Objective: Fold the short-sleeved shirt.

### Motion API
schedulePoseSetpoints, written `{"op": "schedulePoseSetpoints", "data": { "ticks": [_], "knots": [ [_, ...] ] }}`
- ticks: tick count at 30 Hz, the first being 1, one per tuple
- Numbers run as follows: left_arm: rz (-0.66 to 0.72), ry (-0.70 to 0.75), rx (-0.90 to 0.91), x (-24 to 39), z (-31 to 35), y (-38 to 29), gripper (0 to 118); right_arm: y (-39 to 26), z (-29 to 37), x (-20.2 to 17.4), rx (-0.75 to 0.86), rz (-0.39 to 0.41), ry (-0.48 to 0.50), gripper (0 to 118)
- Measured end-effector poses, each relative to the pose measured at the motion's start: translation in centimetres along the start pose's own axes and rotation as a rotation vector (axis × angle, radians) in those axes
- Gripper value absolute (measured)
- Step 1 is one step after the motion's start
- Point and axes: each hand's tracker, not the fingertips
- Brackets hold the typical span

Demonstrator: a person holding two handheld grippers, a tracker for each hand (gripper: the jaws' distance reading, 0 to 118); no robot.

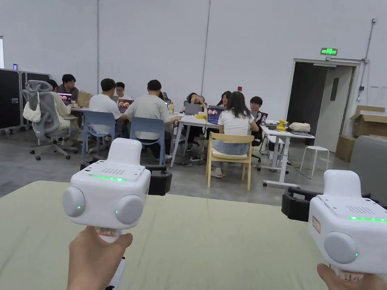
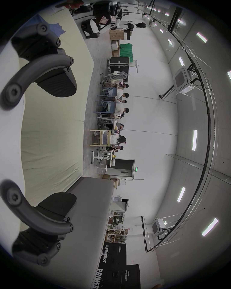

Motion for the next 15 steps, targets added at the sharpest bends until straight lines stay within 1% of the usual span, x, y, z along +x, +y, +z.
{"op": "schedulePoseSetpoints", "data": {
  "ticks": [10, 13, 15],
  "knots": [
    [0.006, 0.002, 0.007, -0.06, 0.17, -0.09, 118, -0.11, 0.21, -0.3, 0.003, 0.01, 0.014, 118],
    [0.0, -0.006, 0.008, -0.21, 0.1, -0.27, 118, -0.15, 0.42, -0.07, 0.009, -0.006, 0.023, 118],
    [0.003, 0.002, 0.028, -0.11, 0.39, -0.48, 118, -0.13, 0.51, 0.1, 0.01, -0.027, 0.046, 118]
  ]
}}
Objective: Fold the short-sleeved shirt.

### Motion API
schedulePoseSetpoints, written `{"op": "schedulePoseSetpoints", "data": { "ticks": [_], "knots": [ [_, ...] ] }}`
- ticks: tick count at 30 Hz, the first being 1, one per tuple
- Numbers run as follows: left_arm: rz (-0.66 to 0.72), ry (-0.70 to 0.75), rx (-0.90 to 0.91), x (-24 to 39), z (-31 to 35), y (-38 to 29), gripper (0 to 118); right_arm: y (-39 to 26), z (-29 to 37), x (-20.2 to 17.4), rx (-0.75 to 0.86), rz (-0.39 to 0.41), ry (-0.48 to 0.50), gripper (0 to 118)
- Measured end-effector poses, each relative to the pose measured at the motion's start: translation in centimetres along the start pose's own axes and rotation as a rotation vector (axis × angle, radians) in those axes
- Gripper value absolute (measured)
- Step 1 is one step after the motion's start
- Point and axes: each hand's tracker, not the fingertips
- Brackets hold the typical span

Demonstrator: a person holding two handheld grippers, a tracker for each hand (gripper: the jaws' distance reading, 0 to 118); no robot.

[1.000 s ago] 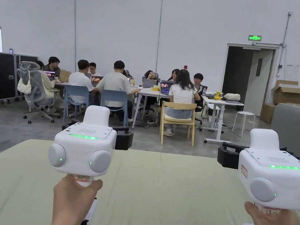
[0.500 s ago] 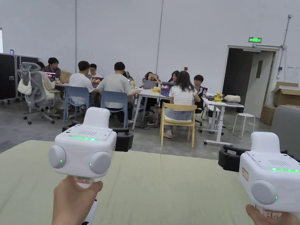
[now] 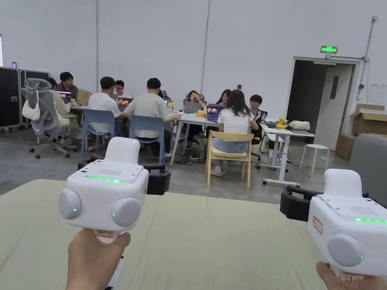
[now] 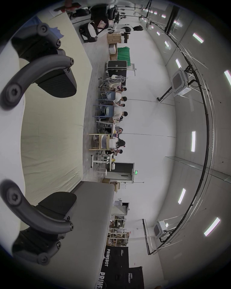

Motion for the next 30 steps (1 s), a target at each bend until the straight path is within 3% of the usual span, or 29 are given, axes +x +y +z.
{"op": "schedulePoseSetpoints", "data": {
  "ticks": [1, 2, 3, 4, 6, 7, 8, 11, 18, 22, 30],
  "knots": [
    [0.002, 0.002, 0.02, 0.0, 0.5, 0.0, 113, 0.0, 0.1, 0.0, -0.001, 0.003, -0.004, 112],
    [0.003, -0.012, 0.031, 0.0, 0.7, 0.0, 85, -0.2, 0.3, -0.1, 0.009, 0.007, -0.012, 86],
    [-0.001, -0.038, 0.045, 0.0, 0.9, 0.1, 27, -0.4, 0.5, -0.2, 0.034, 0.023, -0.017, 31],
    [-0.019, -0.029, 0.037, 0.3, 0.8, 0.1, 0, -0.6, 0.6, -0.3, 0.058, 0.055, -0.042, 3],
    [-0.031, 0.026, 0.026, 0.6, 0.2, -0.3, 0, -1.1, 0.3, -0.2, 0.022, 0.054, -0.131, 3],
    [0.004, -0.067, 0.005, 0.2, 0.1, -0.5, 0, -1.5, 0.4, 0.3, 0.016, 0.014, -0.051, 3],
    [-0.01, -0.068, -0.016, 0.2, -0.1, -0.7, 0, -1.8, 0.4, 0.8, -0.012, -0.001, 0.003, 3],
    [-0.069, -0.025, 0.007, 1.0, -0.1, -1.5, 0, -2.5, 0.2, 0.9, -0.014, 0.017, -0.017, 3],
    [-0.009, -0.001, -0.018, -0.9, 0.8, -2.7, 0, -2.9, 0.3, -0.6, -0.022, 0.014, 0.04, 3],
    [-0.019, 0.103, -0.051, -6.0, 2.4, -3.9, 0, -3.1, -0.1, -5.7, -0.027, 0.013, 0.154, 3],
    [-0.041, 0.417, -0.143, -20.7, 10.2, -6.9, 0, -4.6, 1.6, -22.6, -0.046, -0.02, 0.46, 3]
  ]
}}
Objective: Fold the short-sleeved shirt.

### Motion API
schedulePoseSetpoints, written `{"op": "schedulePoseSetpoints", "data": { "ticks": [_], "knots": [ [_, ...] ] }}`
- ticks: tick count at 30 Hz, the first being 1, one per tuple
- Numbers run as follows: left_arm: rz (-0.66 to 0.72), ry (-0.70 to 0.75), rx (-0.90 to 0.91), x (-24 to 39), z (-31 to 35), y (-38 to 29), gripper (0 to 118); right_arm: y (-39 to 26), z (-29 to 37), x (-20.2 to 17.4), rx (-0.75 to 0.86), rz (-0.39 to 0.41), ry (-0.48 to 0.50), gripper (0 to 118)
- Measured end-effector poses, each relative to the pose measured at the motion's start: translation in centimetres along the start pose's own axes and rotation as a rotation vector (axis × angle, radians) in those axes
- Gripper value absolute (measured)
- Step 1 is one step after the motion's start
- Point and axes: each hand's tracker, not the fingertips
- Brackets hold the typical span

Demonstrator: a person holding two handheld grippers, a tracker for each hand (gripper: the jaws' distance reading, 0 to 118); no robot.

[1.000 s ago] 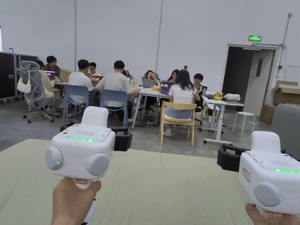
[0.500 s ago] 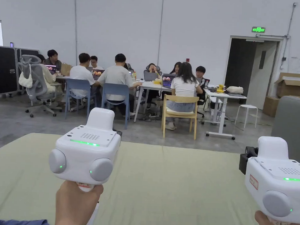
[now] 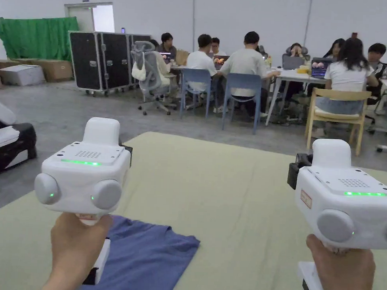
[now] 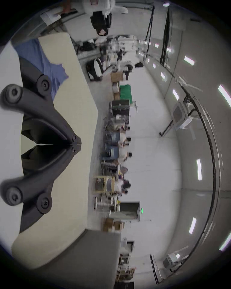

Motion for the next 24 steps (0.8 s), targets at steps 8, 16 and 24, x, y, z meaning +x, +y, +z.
{"op": "schedulePoseSetpoints", "data": {
  "ticks": [8, 16, 24],
  "knots": [
    [-0.004, 0.163, -0.072, -9.5, 1.4, -2.7, 0, -0.8, -1.7, -9.3, -0.005, -0.01, 0.148, 3],
    [0.082, -0.035, -0.226, -7.3, -2.6, -6.5, 18, -2.3, -3.0, -8.2, -0.042, 0.015, 0.129, 3],
    [0.03, -0.257, -0.609, 2.8, -12.2, -19.4, 92, -6.6, -7.6, -4.2, -0.155, 0.077, 0.061, 3]
  ]
}}
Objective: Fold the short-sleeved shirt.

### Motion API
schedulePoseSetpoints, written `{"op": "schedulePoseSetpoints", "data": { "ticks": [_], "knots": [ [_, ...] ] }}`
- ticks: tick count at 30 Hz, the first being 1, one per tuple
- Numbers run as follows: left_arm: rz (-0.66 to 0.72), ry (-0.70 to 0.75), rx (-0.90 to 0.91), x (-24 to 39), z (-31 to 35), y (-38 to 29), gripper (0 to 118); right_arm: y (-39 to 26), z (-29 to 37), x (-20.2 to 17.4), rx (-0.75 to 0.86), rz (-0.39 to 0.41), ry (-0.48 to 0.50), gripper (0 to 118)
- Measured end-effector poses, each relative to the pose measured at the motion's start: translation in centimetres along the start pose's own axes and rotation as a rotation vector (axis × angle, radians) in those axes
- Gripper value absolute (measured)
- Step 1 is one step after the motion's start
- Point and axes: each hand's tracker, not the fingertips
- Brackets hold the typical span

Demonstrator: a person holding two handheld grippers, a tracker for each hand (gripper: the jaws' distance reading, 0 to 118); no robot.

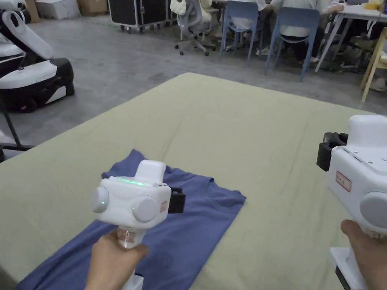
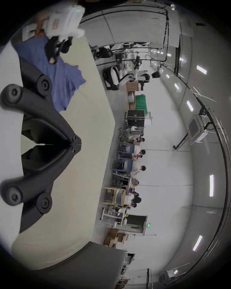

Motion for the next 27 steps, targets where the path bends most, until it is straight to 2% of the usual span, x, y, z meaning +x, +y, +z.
{"op": "schedulePoseSetpoints", "data": {
  "ticks": [4, 8, 9, 10, 11, 12, 13, 14, 15, 16, 17, 22, 25, 27],
  "knots": [
    [-0.021, -0.061, -0.135, 2.9, -7.5, -2.8, 92, -2.6, -3.2, 1.2, -0.066, 0.046, -0.019, 3],
    [-0.057, -0.094, -0.24, 5.1, -12.1, -5.4, 92, -5.3, -6.0, 1.5, -0.127, 0.048, 0.003, 3],
    [-0.091, -0.061, -0.244, 5.5, -12.7, -5.9, 92, -6.0, -6.4, 1.5, -0.137, 0.041, 0.008, 3],
    [-0.114, -0.042, -0.174, 5.6, -12.2, -6.1, 90, -6.7, -6.9, 1.5, -0.15, 0.033, 0.014, 3],
    [-0.099, -0.043, -0.143, 5.5, -11.5, -6.3, 78, -7.3, -7.4, 1.6, -0.165, 0.025, 0.021, 3],
    [-0.099, -0.057, -0.164, 5.3, -11.6, -6.3, 50, -7.8, -7.7, 1.7, -0.171, 0.02, 0.024, 3],
    [-0.112, -0.047, -0.155, 4.9, -11.5, -6.1, 2, -8.5, -7.9, 1.8, -0.177, 0.018, 0.025, 3],
    [-0.141, 0.053, -0.121, 4.1, -11.2, -5.9, 2, -9.0, -8.3, 1.9, -0.189, 0.018, 0.024, 3],
    [-0.089, 0.051, -0.112, 2.9, -11.2, -5.8, 2, -9.4, -8.5, 2.1, -0.201, 0.01, 0.026, 3],
    [0.039, -0.082, -0.18, 1.6, -11.6, -5.3, 2, -9.8, -8.7, 2.4, -0.212, -0.008, 0.032, 3],
    [0.077, -0.088, -0.191, 1.1, -11.7, -5.1, 2, -10.3, -8.5, 2.6, -0.216, -0.026, 0.032, 3],
    [-0.015, -0.047, -0.161, 2.0, -11.0, -4.3, 2, -11.1, -6.9, 5.2, -0.223, -0.07, 0.005, 3],
    [0.079, -0.083, -0.048, 2.9, -8.2, -1.9, 2, -10.7, -4.8, 8.1, -0.202, -0.1, -0.036, 3],
    [0.015, -0.048, -0.032, 4.9, -6.4, 0.1, 2, -10.4, -3.1, 10.3, -0.183, -0.122, -0.071, 3]
  ]
}}
